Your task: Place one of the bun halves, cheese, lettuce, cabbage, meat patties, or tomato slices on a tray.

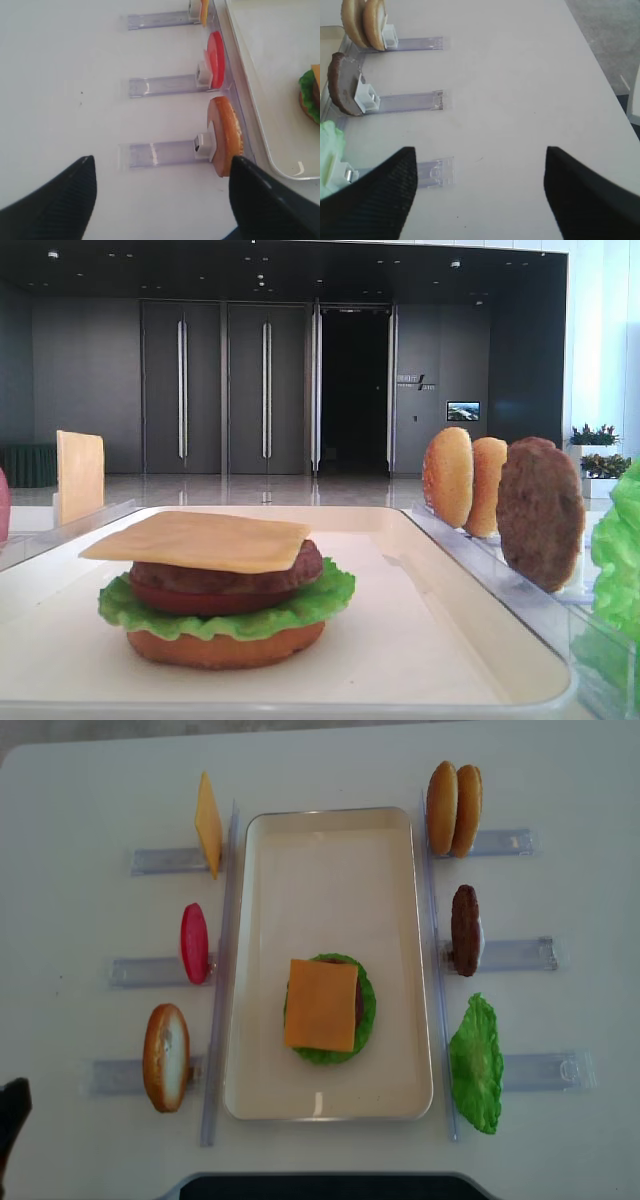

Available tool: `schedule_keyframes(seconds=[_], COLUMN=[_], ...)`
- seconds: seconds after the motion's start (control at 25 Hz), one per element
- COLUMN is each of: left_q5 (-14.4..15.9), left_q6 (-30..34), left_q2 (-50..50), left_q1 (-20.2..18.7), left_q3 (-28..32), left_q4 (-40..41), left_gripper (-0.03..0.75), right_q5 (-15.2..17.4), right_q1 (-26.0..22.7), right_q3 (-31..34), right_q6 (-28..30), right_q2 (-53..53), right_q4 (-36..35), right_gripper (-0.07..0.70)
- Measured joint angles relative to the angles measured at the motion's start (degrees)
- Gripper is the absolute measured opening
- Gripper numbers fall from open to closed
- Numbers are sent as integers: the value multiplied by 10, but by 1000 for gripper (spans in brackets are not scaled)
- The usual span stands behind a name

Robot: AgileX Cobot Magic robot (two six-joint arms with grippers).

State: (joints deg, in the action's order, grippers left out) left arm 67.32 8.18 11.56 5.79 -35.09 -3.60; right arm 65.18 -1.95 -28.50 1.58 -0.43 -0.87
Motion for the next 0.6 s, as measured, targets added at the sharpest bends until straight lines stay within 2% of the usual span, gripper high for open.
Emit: schedule_keyframes(seconds=[0.24,0.6], left_q5=[-33,-34], left_q6=[2,12], left_q2=[-89,-124], left_q1=[0,0], left_q3=[57,78], left_q4=[-18,-28], left_gripper=[629,629], right_q5=[0,0], right_q1=[0,0], right_q3=[0,0], right_q6=[0,0], right_q2=[0,0], right_q4=[0,0], right_gripper=[531,531])
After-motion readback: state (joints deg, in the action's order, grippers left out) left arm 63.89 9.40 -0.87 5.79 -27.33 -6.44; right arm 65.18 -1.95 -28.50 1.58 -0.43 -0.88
